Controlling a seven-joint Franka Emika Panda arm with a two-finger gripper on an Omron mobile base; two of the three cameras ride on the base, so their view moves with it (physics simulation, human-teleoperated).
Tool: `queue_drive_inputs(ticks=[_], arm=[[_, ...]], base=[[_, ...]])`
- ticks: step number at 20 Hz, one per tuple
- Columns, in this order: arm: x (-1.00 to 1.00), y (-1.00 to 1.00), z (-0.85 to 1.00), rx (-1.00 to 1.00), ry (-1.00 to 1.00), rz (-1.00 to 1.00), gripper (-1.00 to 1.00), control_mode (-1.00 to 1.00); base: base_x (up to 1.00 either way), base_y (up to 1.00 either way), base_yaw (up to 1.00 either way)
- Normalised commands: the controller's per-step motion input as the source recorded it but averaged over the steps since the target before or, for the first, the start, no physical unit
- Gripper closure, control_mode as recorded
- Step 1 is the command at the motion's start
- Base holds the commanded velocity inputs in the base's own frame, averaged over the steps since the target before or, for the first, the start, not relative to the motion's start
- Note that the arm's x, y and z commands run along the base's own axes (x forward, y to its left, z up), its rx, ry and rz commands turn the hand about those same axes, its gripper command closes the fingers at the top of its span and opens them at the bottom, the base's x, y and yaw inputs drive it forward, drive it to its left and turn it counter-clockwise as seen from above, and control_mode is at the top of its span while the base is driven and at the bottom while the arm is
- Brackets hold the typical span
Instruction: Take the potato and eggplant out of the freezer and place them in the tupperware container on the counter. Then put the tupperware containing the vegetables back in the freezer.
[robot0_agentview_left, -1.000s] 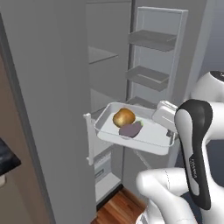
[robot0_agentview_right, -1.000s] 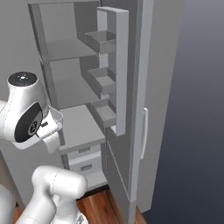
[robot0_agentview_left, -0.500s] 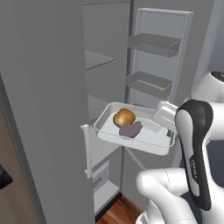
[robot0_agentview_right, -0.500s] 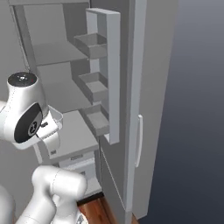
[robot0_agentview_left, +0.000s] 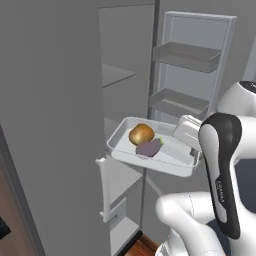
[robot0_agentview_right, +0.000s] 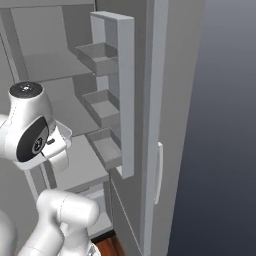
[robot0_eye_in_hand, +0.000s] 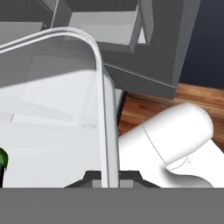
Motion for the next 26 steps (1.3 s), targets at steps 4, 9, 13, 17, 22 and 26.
queue_drive_inputs(ticks=[4, 9, 13, 17, 22, 26], arm=[[0.0, 0.0, 0.0, 0.0, 0.0, 0.0, 1.0, 1.0], [0.22, -0.07, 0.37, 0.08, -0.01, -0.1, 1.0, -1.0], [0.36, -0.08, 0.36, 0.09, 0.0, -0.09, 1.0, -1.0], [0.44, -0.1, 0.34, 0.08, 0.0, -0.09, 1.0, -1.0], [0.23, -0.03, 0.31, 0.08, -0.02, -0.07, 1.0, -1.0], [0.06, 0.0, 0.1, 0.05, -0.07, -0.05, 1.0, -1.0]], base=[[0.06, 0.0, -0.09], [0.0, 0.0, 0.0], [0.0, 0.0, 0.0], [0.0, 0.0, 0.0], [0.0, 0.0, 0.0], [0.0, 0.0, 0.0]])
